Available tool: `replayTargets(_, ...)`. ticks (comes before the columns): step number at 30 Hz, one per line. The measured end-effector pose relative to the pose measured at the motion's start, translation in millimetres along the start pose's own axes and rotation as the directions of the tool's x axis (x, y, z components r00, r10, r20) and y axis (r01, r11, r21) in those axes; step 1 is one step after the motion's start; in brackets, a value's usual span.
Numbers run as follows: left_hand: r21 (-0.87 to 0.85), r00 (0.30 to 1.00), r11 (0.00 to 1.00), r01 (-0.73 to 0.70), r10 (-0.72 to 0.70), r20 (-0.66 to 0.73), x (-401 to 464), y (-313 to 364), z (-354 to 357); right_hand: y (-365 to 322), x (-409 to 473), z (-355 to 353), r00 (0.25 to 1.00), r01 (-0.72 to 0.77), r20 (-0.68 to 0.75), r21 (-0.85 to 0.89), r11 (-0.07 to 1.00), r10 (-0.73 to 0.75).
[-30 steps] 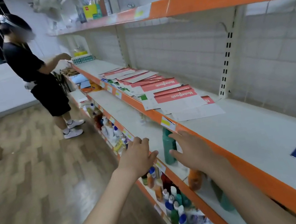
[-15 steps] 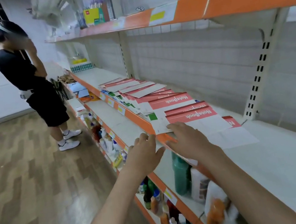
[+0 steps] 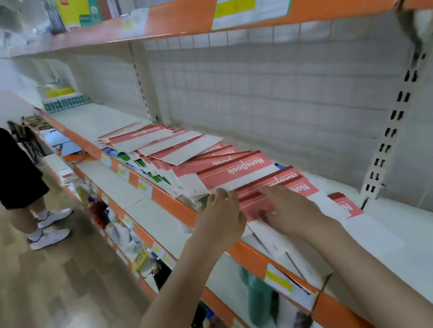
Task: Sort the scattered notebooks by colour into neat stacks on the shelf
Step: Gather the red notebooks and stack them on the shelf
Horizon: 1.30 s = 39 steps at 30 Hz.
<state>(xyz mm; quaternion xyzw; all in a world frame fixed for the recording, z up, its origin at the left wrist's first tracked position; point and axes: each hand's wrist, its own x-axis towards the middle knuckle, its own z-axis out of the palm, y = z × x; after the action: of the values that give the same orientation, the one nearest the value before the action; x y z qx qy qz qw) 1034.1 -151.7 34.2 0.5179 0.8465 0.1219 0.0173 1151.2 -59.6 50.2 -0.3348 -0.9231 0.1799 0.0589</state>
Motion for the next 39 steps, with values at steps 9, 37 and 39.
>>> replayTargets(9,0.021,0.967,0.971,-0.240,0.237,0.088,82.5,-18.2,-3.1,3.2,43.2,-3.1,0.934,-0.349,-0.103,-0.044,0.936,0.343)
replayTargets(37,-0.095,0.783,0.794,-0.601,0.608,0.132,161.7,-33.7,23.7,-31.5,100.3,33.7,0.540,-0.840,-0.277,-0.130,0.526,0.795)
replayTargets(39,-0.094,0.788,0.801,-0.591,0.599,0.143,160.6,-32.3,23.6,-29.6,99.7,34.1,0.523,-0.848,-0.281,-0.075,0.525,0.804)
